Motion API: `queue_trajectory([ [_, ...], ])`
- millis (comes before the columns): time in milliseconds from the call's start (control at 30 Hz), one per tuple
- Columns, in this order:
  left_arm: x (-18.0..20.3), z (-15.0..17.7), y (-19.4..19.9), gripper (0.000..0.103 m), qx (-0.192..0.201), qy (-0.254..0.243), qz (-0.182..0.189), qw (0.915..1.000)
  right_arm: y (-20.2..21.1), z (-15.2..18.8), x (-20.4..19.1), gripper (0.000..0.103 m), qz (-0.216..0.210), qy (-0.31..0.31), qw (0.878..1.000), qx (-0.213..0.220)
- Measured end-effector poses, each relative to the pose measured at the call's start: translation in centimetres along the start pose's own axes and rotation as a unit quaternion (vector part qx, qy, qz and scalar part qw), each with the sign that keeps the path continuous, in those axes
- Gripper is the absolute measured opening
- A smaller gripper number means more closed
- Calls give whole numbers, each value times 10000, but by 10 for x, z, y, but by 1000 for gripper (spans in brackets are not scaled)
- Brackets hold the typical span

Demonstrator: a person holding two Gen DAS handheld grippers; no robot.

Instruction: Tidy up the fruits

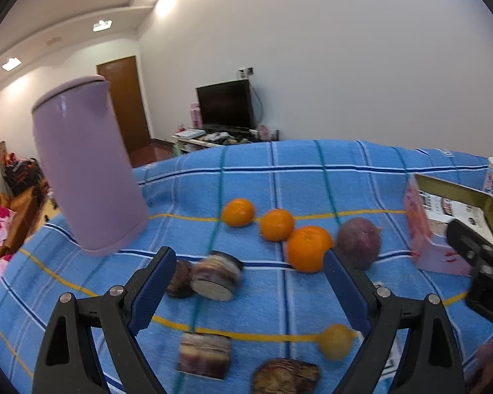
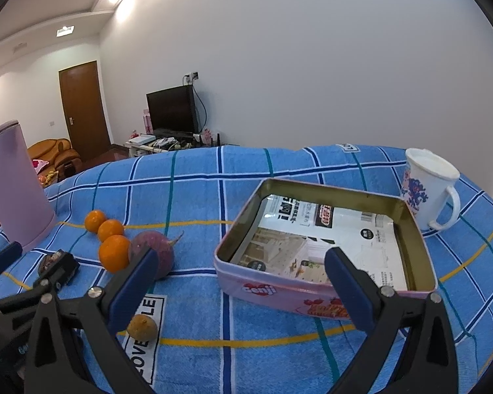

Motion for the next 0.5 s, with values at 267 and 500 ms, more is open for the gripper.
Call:
queue_trajectory([
  [267,-51,-5,-14,92,-254,480,-133,9984,3,3,-9,85,-304,169,9994,-63],
  [500,-86,0,-13,92,-302,713,95,9970,-14,28,-58,56,-1161,861,9863,-792],
])
Point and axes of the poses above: each gripper's, at about its wrist camera, not at the fingertips, and y roughly against the way its jaws point, x to its right, z to its underside, the point moved 8 cm from there along -y, roughly the way its jaws point, and after that the axes turned 3 degrees about -x, right-handed, at the moved point
